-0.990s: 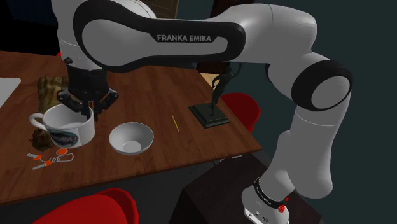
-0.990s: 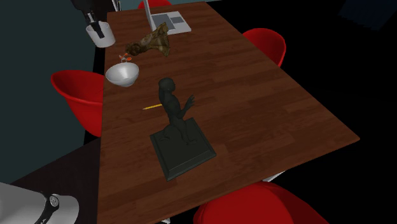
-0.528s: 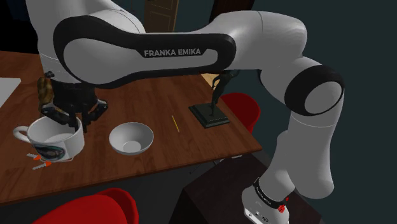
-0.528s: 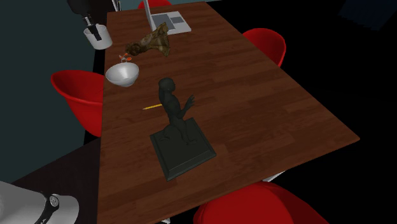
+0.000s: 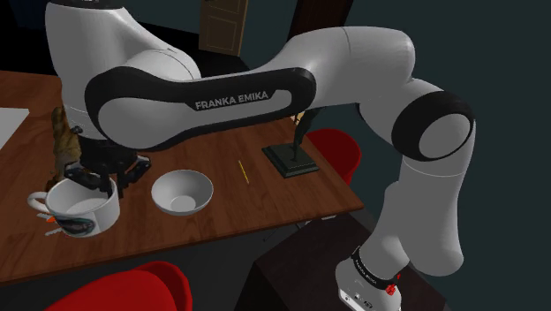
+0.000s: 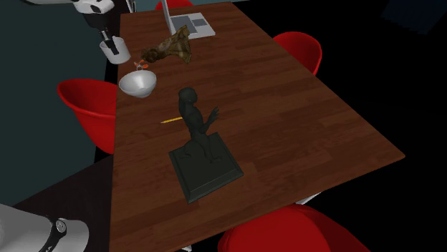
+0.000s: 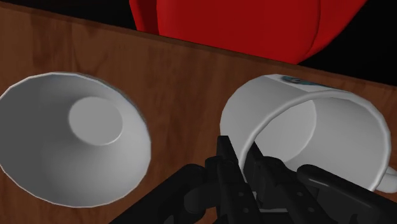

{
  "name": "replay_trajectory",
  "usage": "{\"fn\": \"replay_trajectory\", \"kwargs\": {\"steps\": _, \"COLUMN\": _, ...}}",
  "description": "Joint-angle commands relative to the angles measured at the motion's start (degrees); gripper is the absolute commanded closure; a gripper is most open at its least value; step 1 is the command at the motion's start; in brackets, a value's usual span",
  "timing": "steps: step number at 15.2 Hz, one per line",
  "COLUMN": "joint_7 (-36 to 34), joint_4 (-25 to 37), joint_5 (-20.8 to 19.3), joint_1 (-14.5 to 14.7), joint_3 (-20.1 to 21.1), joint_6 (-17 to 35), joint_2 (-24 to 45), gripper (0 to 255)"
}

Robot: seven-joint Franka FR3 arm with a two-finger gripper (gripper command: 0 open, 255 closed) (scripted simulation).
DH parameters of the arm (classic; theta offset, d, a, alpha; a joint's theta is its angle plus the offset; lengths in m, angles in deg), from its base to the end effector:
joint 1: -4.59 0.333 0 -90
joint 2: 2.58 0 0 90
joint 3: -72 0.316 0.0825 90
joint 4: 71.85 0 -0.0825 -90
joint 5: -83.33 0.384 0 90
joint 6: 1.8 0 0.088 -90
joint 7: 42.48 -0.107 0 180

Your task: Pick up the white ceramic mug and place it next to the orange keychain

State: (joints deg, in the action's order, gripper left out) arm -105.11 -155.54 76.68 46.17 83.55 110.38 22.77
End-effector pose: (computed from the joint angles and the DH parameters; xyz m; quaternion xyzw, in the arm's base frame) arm 0.4393 0.5360 0.4388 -0.9967 0.0734 -0.0270 0.0208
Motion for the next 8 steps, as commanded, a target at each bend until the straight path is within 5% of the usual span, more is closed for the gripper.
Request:
{"fn": "replay_trajectory", "kwargs": {"steps": 1, "joint_7": -0.09, "joint_4": -1.33, "joint_5": -0.1, "joint_1": -0.05, "joint_3": -0.06, "joint_6": 1.6, "joint_2": 0.23, "gripper": 255}}
{"fn": "replay_trajectory", "kwargs": {"steps": 8, "joint_7": -0.47, "joint_4": -4.69, "joint_5": -0.52, "joint_1": -0.06, "joint_3": -0.27, "joint_6": 6.31, "joint_2": 1.61, "gripper": 255}}
